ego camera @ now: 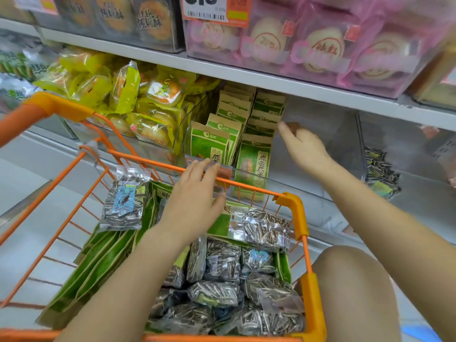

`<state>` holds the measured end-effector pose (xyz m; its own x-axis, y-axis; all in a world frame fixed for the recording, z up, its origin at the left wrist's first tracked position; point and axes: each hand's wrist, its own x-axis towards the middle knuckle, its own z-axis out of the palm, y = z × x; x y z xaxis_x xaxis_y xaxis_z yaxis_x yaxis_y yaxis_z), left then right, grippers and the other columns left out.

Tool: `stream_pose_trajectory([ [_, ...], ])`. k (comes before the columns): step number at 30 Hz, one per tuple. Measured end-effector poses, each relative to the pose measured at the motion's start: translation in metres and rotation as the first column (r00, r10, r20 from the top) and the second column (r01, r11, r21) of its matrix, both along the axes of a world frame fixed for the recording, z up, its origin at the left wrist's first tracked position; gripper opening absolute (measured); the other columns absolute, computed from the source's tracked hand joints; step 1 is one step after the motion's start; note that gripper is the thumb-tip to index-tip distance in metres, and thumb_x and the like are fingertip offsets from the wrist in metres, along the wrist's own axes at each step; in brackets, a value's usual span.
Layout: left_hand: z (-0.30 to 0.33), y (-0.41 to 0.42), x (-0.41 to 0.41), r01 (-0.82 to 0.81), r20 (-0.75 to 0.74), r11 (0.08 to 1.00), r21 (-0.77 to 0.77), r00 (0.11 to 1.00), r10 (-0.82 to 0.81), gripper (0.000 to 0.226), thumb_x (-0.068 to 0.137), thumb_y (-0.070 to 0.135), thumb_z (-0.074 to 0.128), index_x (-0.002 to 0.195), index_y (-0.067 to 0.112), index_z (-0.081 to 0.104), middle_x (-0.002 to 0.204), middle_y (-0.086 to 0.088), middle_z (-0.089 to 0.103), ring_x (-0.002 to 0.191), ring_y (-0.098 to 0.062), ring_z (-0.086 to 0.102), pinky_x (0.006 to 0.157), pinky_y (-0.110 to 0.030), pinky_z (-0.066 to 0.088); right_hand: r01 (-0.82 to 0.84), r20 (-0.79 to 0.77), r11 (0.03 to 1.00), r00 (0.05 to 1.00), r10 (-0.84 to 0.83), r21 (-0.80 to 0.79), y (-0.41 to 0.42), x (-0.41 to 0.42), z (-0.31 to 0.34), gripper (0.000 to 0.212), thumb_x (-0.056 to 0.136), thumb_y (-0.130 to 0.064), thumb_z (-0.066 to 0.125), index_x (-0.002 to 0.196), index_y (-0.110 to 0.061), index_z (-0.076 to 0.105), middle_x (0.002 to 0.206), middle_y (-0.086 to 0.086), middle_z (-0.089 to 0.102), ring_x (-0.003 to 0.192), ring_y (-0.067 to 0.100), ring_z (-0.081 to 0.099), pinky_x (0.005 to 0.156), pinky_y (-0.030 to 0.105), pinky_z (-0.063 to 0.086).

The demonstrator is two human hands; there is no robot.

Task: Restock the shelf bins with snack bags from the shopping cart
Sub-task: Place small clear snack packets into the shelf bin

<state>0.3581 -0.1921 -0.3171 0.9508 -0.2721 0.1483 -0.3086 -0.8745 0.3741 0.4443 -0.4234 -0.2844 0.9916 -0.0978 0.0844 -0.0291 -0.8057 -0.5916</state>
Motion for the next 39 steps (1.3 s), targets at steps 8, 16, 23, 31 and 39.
stream_pose_trajectory([
  [8,0.037,0.041,-0.031,0.143,-0.292,0.985,0.095,0.950,-0.109,0.054,0.094,0.052,0.041,0.142,0.028,0.035,0.139,0.003,0.050,0.123,-0.013,0.049,0.096,-0.028,0.041,-0.400,0.071,0.694,0.836,0.543,-0.598,0.021,-0.128,-0.036,0.052,0.087,-0.061,0.037,0.107,-0.023,0.066,0.100,-0.002,0.070,0.090,0.022,0.067,0.068,0.033,0.054],
  [16,0.026,0.055,-0.065,0.057,-0.282,0.989,0.133,0.959,-0.017,0.038,0.093,0.055,0.042,0.106,0.026,0.063,0.097,0.008,0.067,0.085,-0.008,0.060,0.075,-0.030,0.051,-0.388,-0.164,0.592,0.903,0.396,-0.706,0.033,-0.129,-0.045,0.089,0.078,-0.063,0.058,0.148,-0.022,0.021,0.124,0.004,0.055,0.113,0.025,0.053,0.090,0.035,0.043],
  [23,0.010,0.014,-0.079,0.105,-0.192,0.828,0.551,0.981,0.003,0.059,0.089,0.068,0.029,0.076,0.017,0.054,0.070,0.003,0.051,0.065,-0.017,0.052,0.055,-0.025,0.040,-0.191,0.016,0.899,0.979,0.201,0.395,0.031,-0.138,-0.001,0.047,0.088,-0.035,0.065,0.125,-0.030,0.036,0.081,-0.013,0.056,0.063,-0.004,0.056,0.061,0.013,0.042],
  [31,0.012,0.038,-0.081,0.019,-0.127,0.979,0.205,0.992,0.007,0.023,0.095,0.034,0.043,0.074,0.024,0.041,0.099,0.011,0.050,0.078,-0.011,0.059,0.066,-0.026,0.047,0.131,-0.198,0.404,0.972,0.128,0.905,0.032,-0.142,-0.016,0.038,0.082,-0.040,0.058,0.108,-0.012,0.058,0.099,0.011,0.068,0.090,0.025,0.065,0.083,0.041,0.052],
  [39,0.052,0.074,-0.076,-0.232,-0.160,0.671,-0.704,0.973,0.169,0.028,0.085,0.042,0.063,0.073,0.017,0.062,0.071,-0.004,0.062,0.070,-0.011,0.062,0.065,-0.035,0.057,0.175,-0.224,0.347,0.969,0.106,0.921,0.040,-0.147,-0.018,0.031,0.098,-0.034,0.042,0.104,-0.017,0.067,0.080,0.003,0.074,0.062,0.012,0.068,0.050,0.024,0.052],
])
